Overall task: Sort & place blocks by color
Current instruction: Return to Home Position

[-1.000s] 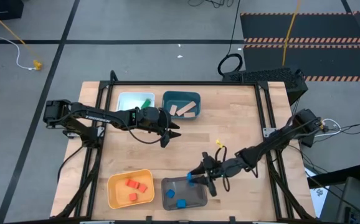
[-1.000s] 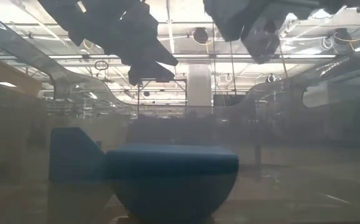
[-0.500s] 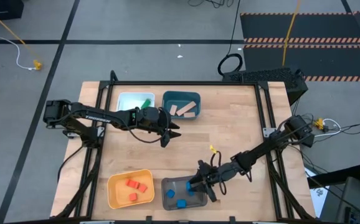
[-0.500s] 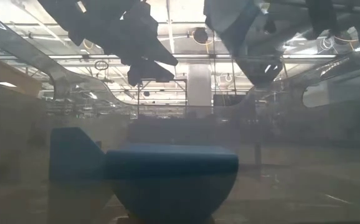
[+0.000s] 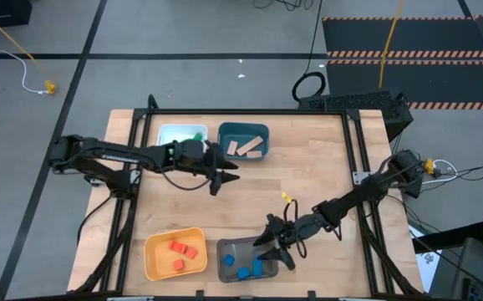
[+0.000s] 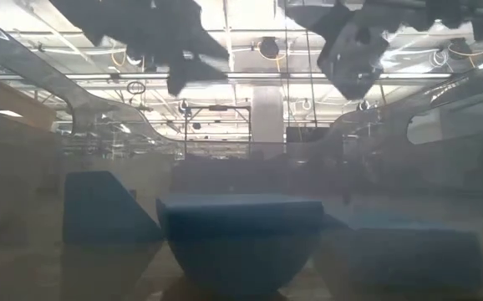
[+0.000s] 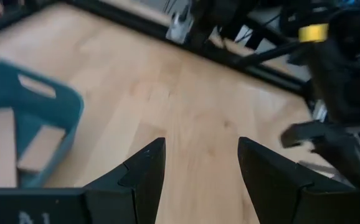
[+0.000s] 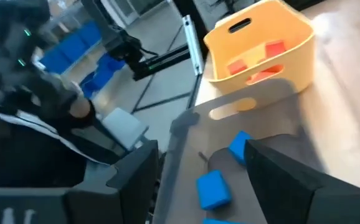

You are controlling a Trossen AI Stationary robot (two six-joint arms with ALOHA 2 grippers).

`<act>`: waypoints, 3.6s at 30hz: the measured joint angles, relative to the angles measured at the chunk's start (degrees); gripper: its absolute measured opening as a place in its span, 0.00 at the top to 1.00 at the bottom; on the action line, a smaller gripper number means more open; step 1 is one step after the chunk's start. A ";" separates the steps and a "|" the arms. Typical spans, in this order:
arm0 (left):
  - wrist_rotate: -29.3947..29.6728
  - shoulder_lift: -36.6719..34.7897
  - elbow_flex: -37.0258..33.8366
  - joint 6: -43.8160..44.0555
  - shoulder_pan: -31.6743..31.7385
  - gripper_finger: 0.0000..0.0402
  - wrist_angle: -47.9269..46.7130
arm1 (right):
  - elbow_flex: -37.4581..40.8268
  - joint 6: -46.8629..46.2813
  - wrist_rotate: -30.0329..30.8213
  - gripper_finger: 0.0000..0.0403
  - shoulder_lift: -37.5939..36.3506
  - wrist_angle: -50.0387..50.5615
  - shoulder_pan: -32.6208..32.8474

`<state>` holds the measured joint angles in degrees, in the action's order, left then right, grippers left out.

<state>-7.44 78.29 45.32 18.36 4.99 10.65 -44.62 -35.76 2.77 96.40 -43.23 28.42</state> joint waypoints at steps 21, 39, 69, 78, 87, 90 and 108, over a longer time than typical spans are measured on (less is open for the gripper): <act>11.14 -41.14 0.02 -5.87 0.00 0.50 -32.98 | 0.02 20.72 6.84 0.43 -30.81 42.04 -6.89; 19.55 -54.18 -1.73 -4.03 0.00 0.50 -44.37 | 0.89 26.41 9.48 0.43 -34.82 47.67 -10.08; 18.99 -54.70 -38.61 4.32 0.00 0.50 4.06 | 30.68 22.91 9.56 0.44 -47.64 14.17 -11.58; 17.46 -54.70 -38.62 3.84 0.00 0.50 3.80 | 38.33 22.95 10.15 0.44 -54.08 6.61 -11.58; 17.42 -54.70 -38.62 2.59 -1.01 0.50 2.97 | 41.34 23.42 10.97 0.44 -57.03 6.63 -11.58; 17.42 -54.70 -38.62 2.86 -1.01 0.50 2.83 | 41.72 22.88 10.98 0.44 -57.42 6.52 -11.58; 17.44 -54.70 -38.62 2.92 -1.01 0.50 -0.62 | 41.94 22.52 10.76 0.44 -57.40 6.81 -11.58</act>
<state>10.00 23.59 6.70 21.28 3.99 10.02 -2.68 -13.23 13.53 39.00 -36.42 16.84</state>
